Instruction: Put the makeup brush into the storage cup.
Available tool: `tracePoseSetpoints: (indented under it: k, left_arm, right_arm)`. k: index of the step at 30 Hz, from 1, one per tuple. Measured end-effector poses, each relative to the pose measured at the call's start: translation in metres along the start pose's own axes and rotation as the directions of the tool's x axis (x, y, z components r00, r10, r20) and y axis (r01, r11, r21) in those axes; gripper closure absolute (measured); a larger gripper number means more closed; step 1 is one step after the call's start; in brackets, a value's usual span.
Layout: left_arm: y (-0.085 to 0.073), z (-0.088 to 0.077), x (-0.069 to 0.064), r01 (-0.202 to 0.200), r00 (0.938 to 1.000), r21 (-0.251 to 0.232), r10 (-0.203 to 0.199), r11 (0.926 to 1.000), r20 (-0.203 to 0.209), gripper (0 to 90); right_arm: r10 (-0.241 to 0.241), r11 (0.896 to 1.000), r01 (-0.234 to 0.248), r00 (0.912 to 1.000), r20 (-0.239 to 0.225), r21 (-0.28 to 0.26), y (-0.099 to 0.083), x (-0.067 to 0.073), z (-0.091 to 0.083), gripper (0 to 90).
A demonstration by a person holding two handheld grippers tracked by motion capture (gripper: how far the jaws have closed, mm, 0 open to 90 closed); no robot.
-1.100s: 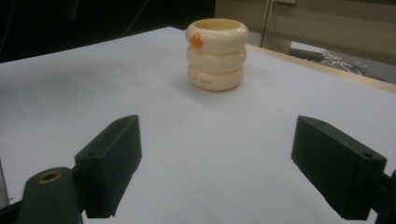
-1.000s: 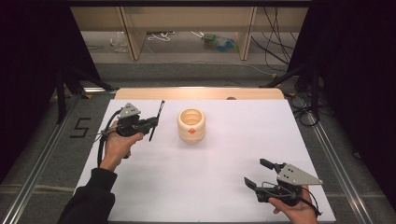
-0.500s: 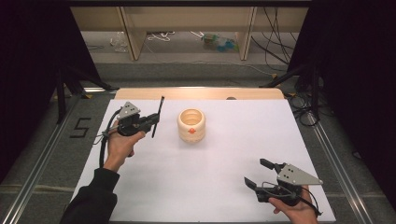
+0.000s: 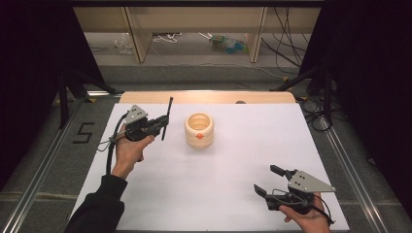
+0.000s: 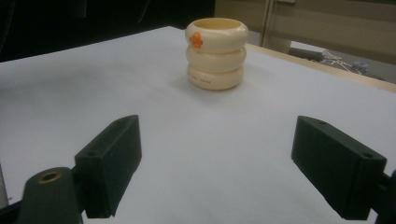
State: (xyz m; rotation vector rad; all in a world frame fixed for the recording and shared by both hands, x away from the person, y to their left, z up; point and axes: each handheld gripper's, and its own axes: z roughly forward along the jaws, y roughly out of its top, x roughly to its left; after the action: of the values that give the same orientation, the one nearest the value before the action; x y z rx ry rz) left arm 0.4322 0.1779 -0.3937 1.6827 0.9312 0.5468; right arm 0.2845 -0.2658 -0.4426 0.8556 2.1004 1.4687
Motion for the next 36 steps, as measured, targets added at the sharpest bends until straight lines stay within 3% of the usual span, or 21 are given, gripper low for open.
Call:
tracePoseSetpoints:
  k: [8, 10, 18, 19, 27, 29, 36]
  left_arm:
    - [0.002, 0.002, -0.002, 0.000, 1.0000, -0.028, 0.000, 0.9996, 0.006, 83.6]
    - [0.002, 0.002, -0.003, 0.003, 0.9999, -0.032, -0.003, 0.9995, 0.010, 83.5]
    - [0.003, 0.004, -0.002, 0.011, 0.9997, -0.029, -0.010, 0.9995, 0.020, 83.5]
    - [0.003, 0.004, -0.003, 0.012, 0.9997, -0.031, -0.012, 0.9994, 0.020, 83.6]
    - [0.006, 0.008, -0.005, 0.012, 0.9996, -0.048, -0.010, 0.9988, 0.027, 83.5]
    - [0.008, 0.009, -0.007, 0.015, 0.9995, -0.055, -0.013, 0.9984, 0.027, 83.5]
    - [0.014, 0.014, -0.012, 0.006, 0.9992, -0.073, -0.003, 0.9973, 0.040, 83.5]
  right_arm:
    - [-0.014, 1.000, 0.014, 0.9999, 0.004, -0.014, 0.000, -0.001, 0.001, 17.2]
    - [0.006, 1.000, -0.006, 1.0000, -0.003, 0.005, 0.000, 0.000, 0.000, 17.2]
    - [0.009, 1.000, -0.009, 1.0000, 0.000, -0.002, -0.001, 0.000, 0.001, 17.2]
    - [0.006, 1.000, -0.006, 1.0000, -0.001, 0.028, 0.000, 0.000, -0.002, 17.2]
    - [0.013, 1.000, -0.013, 0.9999, -0.003, -0.004, -0.001, 0.000, 0.001, 17.2]
    - [-0.007, 1.000, 0.007, 1.0000, 0.006, -0.017, -0.001, -0.001, 0.002, 17.2]
    - [0.010, 1.000, -0.010, 0.9999, 0.001, -0.005, 0.000, 0.000, 0.001, 17.2]
